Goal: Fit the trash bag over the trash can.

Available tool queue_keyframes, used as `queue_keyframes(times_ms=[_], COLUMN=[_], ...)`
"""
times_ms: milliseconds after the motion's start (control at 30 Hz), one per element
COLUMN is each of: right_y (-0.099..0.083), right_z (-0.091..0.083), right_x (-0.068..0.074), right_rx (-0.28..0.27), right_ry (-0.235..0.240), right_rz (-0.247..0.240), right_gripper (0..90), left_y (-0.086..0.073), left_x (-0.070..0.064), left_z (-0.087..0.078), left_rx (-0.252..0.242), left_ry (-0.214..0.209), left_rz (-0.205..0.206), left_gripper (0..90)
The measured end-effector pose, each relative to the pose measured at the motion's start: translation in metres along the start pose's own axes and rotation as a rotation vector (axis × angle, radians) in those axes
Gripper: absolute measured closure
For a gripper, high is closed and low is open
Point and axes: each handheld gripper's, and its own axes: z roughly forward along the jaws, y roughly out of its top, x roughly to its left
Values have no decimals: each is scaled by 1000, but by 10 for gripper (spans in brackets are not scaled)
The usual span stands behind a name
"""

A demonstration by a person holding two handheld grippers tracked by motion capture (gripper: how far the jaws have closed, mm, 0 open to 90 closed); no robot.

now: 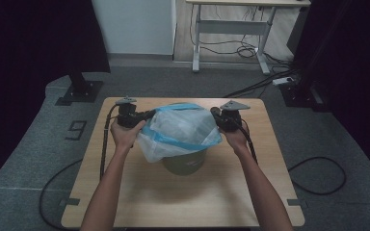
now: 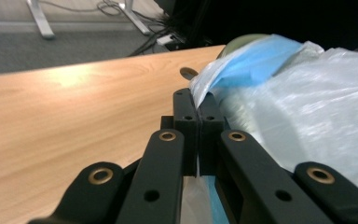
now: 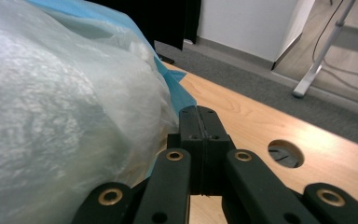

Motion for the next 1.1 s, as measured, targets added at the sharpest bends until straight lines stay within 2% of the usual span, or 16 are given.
queue_keyframes(times_ms=[67, 200, 267, 400, 533, 600, 667, 767, 900, 933, 1000, 1033, 1100], right_y=[-3, -3, -4, -5, -8, -11, -17, -23, -24, -23, -17, -12, -3], right_z=[1, 5, 7, 12, 17, 22, 25, 25, 20, 17, 7, 0, -12], right_x=[-1, 2, 2, 1, 2, 2, -1, -4, -6, -6, -7, -7, -10], right_rx=[4, 31, 47, 74, 100, 145, 169, 160, 151, 139, 60, 26, -21], right_ry=[14, 7, 11, 25, 33, 24, 23, 43, 50, 30, -22, -57, -93], right_rz=[17, -7, 3, 20, 20, 23, 40, 73, 82, 84, 85, 81, 93], right_gripper=[888, 888, 888, 888, 888, 888, 887, 887, 884, 860, 713, 670, 613], left_y=[-1, -2, -3, -1, 0, -2, -6, -11, -13, -13, -12, -12, -12], left_x=[1, 3, 5, 9, 10, 12, 14, 14, 13, 12, 12, 12, 12], left_z=[4, 9, 11, 17, 19, 20, 20, 18, 15, 14, 13, 13, 12], left_rx=[11, 16, 21, 54, 80, 95, 86, 77, 72, 69, 60, 58, 55], left_ry=[-17, -28, -37, -44, -25, -8, -27, -41, -42, -40, -41, -40, -37], left_rz=[-20, -41, -55, -108, -112, -114, -115, -101, -90, -86, -85, -81, -81], left_gripper=[890, 890, 890, 890, 890, 890, 890, 890, 890, 890, 890, 890, 890])
